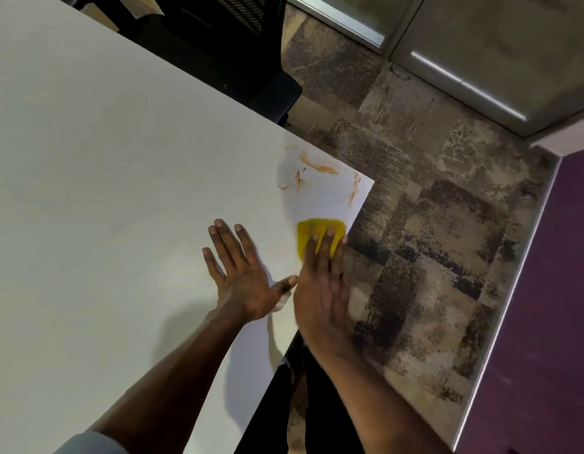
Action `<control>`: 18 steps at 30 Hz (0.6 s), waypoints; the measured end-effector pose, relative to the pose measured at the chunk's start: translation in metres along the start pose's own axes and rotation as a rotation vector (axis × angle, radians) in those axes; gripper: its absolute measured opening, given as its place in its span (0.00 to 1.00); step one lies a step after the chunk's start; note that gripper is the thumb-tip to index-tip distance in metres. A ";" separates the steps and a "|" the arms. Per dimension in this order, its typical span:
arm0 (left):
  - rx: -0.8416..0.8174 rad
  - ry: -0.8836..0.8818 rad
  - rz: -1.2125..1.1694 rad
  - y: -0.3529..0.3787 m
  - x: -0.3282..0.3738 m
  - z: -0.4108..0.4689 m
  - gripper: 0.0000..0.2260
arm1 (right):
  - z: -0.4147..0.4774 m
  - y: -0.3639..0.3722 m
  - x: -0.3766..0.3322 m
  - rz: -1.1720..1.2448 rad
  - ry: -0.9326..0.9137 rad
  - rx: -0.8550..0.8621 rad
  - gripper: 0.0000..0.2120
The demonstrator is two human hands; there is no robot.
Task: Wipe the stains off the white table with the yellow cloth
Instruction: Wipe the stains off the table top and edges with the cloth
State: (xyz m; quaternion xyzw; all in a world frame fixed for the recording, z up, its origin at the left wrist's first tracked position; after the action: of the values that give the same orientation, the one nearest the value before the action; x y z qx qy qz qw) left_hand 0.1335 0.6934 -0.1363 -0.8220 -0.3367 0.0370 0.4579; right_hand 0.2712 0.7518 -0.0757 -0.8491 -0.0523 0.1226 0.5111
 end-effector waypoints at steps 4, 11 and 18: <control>0.020 0.006 -0.010 -0.001 0.000 0.000 0.63 | -0.037 0.013 0.008 0.065 -0.031 0.072 0.33; 0.032 -0.003 -0.006 0.001 -0.002 0.001 0.63 | 0.053 -0.010 0.014 0.133 -0.023 0.165 0.34; 0.011 0.014 -0.020 -0.002 0.000 -0.003 0.62 | -0.037 0.022 0.006 0.158 -0.168 0.196 0.37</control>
State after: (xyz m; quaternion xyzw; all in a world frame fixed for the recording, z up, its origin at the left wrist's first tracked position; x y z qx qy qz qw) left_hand 0.1337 0.6922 -0.1334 -0.8162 -0.3414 0.0285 0.4652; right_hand 0.2860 0.7116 -0.0795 -0.7833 -0.0155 0.2376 0.5743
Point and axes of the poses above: each hand's wrist, its own z-axis towards the middle knuckle, its own y-axis out of the palm, x = y × z, the point moved 8 cm from there along z, towards the middle knuckle, and after that the axes turned 3 degrees about z, right-handed, at the moved point
